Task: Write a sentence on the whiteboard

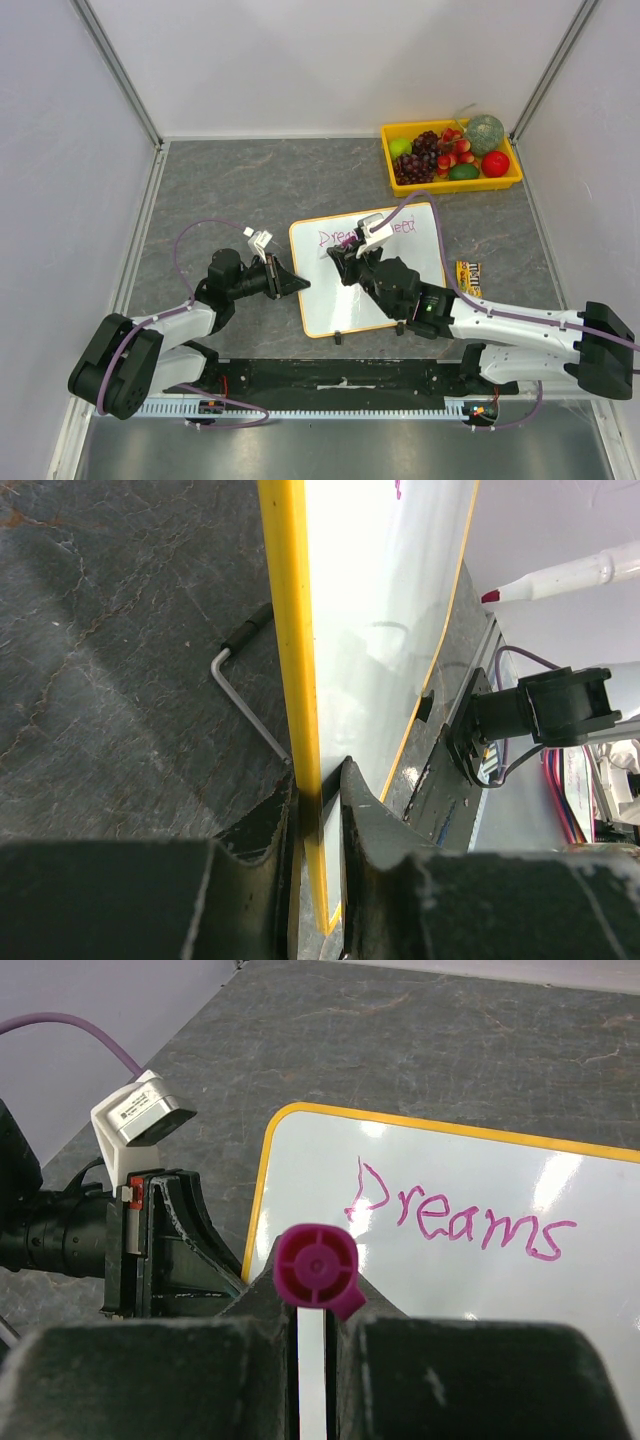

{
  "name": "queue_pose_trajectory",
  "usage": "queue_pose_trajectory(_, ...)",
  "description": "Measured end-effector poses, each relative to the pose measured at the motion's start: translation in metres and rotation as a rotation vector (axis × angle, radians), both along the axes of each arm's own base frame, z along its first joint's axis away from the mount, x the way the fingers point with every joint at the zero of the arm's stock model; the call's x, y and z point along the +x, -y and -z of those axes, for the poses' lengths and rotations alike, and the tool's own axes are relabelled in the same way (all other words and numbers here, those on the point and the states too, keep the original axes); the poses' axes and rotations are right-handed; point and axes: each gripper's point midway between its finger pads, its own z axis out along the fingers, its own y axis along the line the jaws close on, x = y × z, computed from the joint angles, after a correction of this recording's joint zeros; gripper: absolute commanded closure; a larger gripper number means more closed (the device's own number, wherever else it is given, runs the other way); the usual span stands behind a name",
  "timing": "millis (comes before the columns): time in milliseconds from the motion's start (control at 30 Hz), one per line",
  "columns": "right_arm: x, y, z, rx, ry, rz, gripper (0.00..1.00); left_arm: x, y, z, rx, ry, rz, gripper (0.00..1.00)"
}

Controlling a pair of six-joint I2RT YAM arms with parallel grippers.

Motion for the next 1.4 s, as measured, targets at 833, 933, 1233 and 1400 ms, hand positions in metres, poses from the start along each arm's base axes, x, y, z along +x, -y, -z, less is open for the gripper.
queue_pose_trajectory(833, -0.004, 0.018, 0.037, -0.04, -0.054, 0.04, 1.0, 0.0, 0.0, 0.0, 0.0, 0.0, 0.0, 0.98)
queue_pose_trajectory(933, -0.003, 0.02, 0.038, -0.044, -0.055, 0.052, 1.0, 0.0, 0.0, 0.0, 0.0, 0.0, 0.0, 0.98)
queue_pose_trajectory(1233, -0.001, 0.019, 0.042, -0.047, -0.062, 0.059, 1.0, 0.0, 0.0, 0.0, 0.0, 0.0, 0.0, 0.98)
queue_pose_trajectory(1400, -0.002, 0.018, 0.043, -0.045, -0.065, 0.054, 1.0, 0.0, 0.0, 0.0, 0.0, 0.0, 0.0, 0.98)
